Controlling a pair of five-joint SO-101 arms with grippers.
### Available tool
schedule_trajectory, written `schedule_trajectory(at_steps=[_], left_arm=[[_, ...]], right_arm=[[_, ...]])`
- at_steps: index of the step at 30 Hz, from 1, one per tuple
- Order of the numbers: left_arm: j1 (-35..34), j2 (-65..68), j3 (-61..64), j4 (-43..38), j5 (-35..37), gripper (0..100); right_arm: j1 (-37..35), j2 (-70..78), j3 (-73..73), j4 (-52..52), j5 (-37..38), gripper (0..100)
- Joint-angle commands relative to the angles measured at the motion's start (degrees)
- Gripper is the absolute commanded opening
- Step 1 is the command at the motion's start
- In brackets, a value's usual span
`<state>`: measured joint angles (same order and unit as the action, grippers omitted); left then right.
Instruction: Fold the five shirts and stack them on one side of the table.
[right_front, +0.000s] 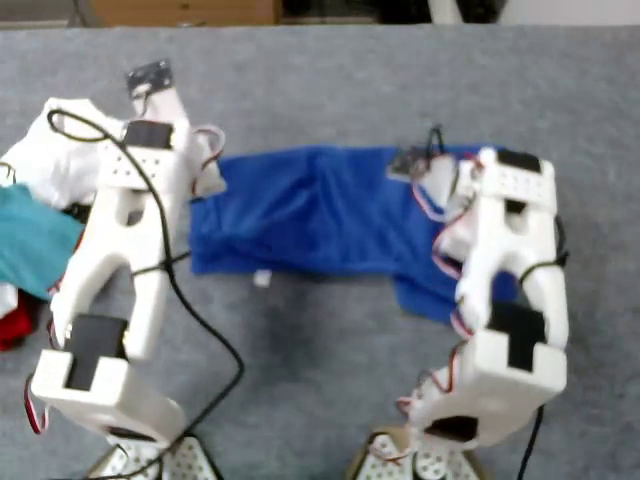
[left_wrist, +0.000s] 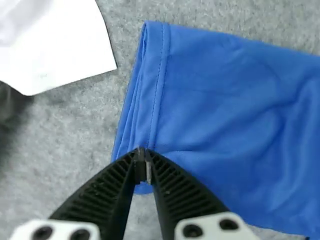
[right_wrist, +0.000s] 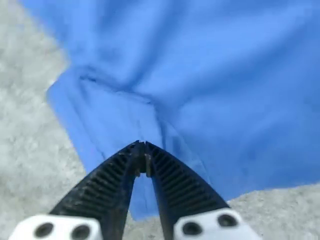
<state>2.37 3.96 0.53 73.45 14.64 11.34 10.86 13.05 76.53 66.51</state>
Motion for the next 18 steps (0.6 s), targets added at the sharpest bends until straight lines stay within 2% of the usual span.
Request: schedule_trajectory(at_steps=[1, 9, 13, 18], left_arm=[[0.35, -2.59, -1.14, 2.11, -3.16, 2], [-2.29, -2.59, -4.13, 6.59, -4.13, 2], [-2.46, -2.59, -4.13, 6.95, -4.13, 2], [-2.37, -2.59, -4.04, 6.77, -4.13, 2]], right_arm=[[-0.48, -4.0, 2.24, 2.46, 5.36, 0.2], [-1.8, -17.98, 19.03, 1.67, 13.98, 0.2], [-1.63, -22.64, 18.07, -6.24, 10.64, 0.2], [-1.89, -18.07, 12.09, -17.32, 2.02, 0.2]])
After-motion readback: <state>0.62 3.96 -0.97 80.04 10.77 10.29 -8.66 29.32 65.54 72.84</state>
